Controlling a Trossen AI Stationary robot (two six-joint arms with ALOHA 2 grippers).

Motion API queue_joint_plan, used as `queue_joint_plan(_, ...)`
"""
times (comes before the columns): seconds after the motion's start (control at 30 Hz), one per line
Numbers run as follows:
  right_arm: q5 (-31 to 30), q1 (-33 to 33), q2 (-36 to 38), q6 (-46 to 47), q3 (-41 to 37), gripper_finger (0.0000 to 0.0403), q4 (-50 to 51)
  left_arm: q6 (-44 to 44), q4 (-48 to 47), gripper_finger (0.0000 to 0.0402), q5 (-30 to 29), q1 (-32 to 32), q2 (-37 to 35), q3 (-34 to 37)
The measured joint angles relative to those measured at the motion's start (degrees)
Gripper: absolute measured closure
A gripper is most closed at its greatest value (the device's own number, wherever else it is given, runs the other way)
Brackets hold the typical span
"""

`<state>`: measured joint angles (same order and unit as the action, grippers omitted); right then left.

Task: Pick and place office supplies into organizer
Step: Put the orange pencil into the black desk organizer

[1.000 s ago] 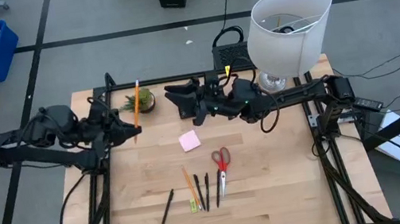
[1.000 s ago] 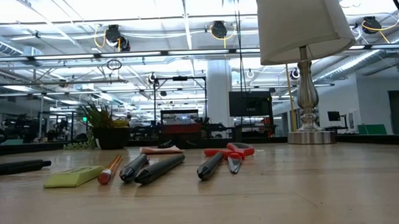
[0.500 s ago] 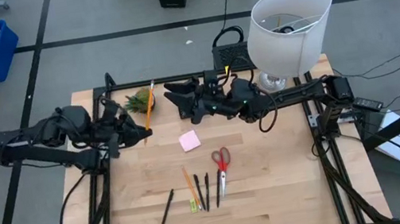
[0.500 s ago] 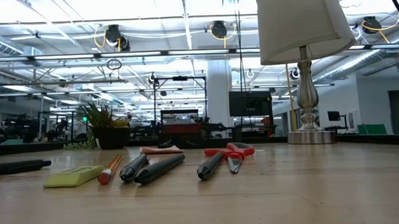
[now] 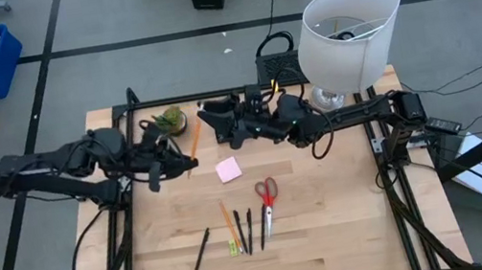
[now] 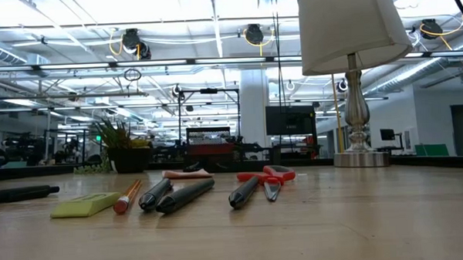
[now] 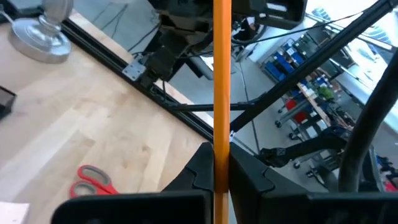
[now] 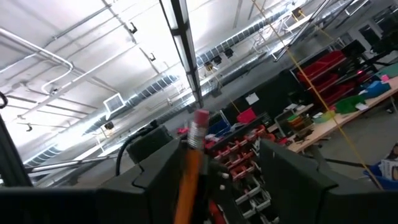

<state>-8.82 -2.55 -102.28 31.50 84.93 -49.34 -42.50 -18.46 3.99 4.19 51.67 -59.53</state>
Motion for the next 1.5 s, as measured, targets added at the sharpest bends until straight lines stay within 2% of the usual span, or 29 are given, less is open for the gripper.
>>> queue_joint_plan(0.13,1.2,0.0,0.0,0.4,0.0,0.0198,-0.1,-0.5,0.5,0.0391,0.5,0.0,1.4,0.0)
queue_joint_plan(0.3,1.6,0.0,0.0,0.8,0.0,0.0215,-0.1,-1.2,0.5,0.0367,1.0,0.0,1.7,0.0)
queue_joint_plan(0.43,1.8,0.0,0.0,0.4,0.0,0.0258,-0.1,-1.2,1.0,0.0361,1.0,0.0,1.6,0.0)
queue_joint_plan(0.63,3.4,0.0,0.0,-0.3,0.0,0.034,-0.1,-1.4,0.6,0.0383,1.8,0.0,1.5,0.0)
queue_joint_plan(0.77,3.8,0.1,0.0,-2.5,0.0,0.0386,-0.6,-0.8,0.2,0.0379,2.0,0.0,1.5,0.1)
queue_joint_plan(1.03,3.1,0.0,0.0,-3.9,0.0,0.0372,0.3,-1.5,-0.2,0.0333,1.9,-0.1,1.6,0.1)
queue_joint_plan(1.23,3.2,-0.1,0.0,-5.5,0.0,0.039,2.5,-7.2,-4.6,0.0307,-0.8,-1.6,1.5,0.1)
queue_joint_plan(1.5,2.6,-0.2,0.0,-7.8,0.0,0.0383,8.3,-3.9,-14.4,0.0224,-0.7,-3.8,-1.9,0.1)
